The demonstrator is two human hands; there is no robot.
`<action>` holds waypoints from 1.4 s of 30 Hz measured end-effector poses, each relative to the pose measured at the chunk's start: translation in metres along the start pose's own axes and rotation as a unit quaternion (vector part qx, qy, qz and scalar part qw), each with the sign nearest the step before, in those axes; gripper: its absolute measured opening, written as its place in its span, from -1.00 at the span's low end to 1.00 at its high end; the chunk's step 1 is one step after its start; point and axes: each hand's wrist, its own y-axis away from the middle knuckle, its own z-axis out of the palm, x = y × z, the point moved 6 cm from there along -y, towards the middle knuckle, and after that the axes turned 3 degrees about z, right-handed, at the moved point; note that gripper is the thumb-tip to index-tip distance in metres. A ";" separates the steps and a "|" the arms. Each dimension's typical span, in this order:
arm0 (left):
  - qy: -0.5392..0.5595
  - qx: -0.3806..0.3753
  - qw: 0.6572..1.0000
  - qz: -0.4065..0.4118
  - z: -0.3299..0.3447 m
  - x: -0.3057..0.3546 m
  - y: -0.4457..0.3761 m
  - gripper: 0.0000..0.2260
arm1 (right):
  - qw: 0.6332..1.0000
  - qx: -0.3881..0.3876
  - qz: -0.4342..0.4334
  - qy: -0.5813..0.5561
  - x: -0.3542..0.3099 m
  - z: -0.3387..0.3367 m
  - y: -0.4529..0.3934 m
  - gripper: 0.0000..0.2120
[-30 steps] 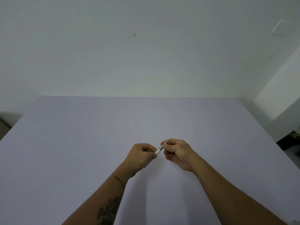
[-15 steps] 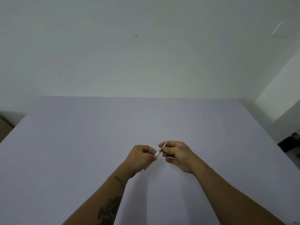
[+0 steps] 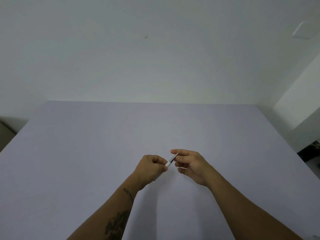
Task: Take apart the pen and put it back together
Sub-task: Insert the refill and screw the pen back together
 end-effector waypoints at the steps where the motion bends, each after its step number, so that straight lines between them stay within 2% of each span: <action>1: 0.002 -0.001 1.000 -0.001 0.000 0.000 0.000 -0.90 | 1.000 -0.001 -0.001 0.005 -0.001 0.000 0.000 -0.75; 12: -0.009 -0.004 1.000 0.001 0.001 0.000 -0.001 -0.90 | 0.997 0.055 -0.003 0.052 0.003 0.003 -0.002 -0.88; 16: -0.012 -0.009 1.000 -0.001 0.001 -0.001 0.000 -0.90 | 0.991 0.085 -0.023 0.102 0.001 0.006 -0.004 -0.83; 20: -0.010 -0.009 1.000 -0.005 -0.002 -0.002 -0.001 -0.91 | 0.996 0.052 -0.014 0.075 -0.001 0.007 -0.003 -0.91; 22: -0.010 -0.010 1.000 -0.005 -0.003 -0.001 -0.001 -0.91 | 0.999 0.030 -0.001 0.036 0.000 0.007 -0.003 -0.85; 25: -0.011 -0.012 1.000 -0.005 -0.003 -0.001 -0.002 -0.91 | 0.997 0.053 0.000 0.062 0.000 0.006 -0.003 -0.82; 29: -0.017 -0.010 1.000 -0.006 -0.003 -0.002 -0.003 -0.91 | 0.993 0.089 -0.003 0.075 0.003 0.009 -0.005 -0.89; 31: -0.022 -0.009 1.000 -0.005 -0.003 -0.003 -0.004 -0.92 | 0.991 0.098 -0.006 0.087 0.005 0.009 -0.007 -0.83; 33: -0.022 -0.012 1.000 -0.004 -0.004 -0.003 -0.003 -0.92 | 0.990 0.095 -0.013 0.104 0.005 0.009 -0.007 -0.81; 36: -0.016 -0.013 1.000 -0.006 -0.006 -0.004 -0.004 -0.92 | 0.995 0.055 -0.007 0.083 0.004 0.012 -0.005 -0.90; 38: -0.015 -0.020 1.000 -0.004 -0.006 -0.005 -0.005 -0.91 | 0.997 0.042 -0.001 0.067 0.004 0.013 -0.004 -0.84; 42: -0.022 -0.045 0.999 -0.001 -0.003 -0.005 -0.006 -0.85 | 0.994 0.067 0.000 0.087 0.004 0.014 -0.007 -0.91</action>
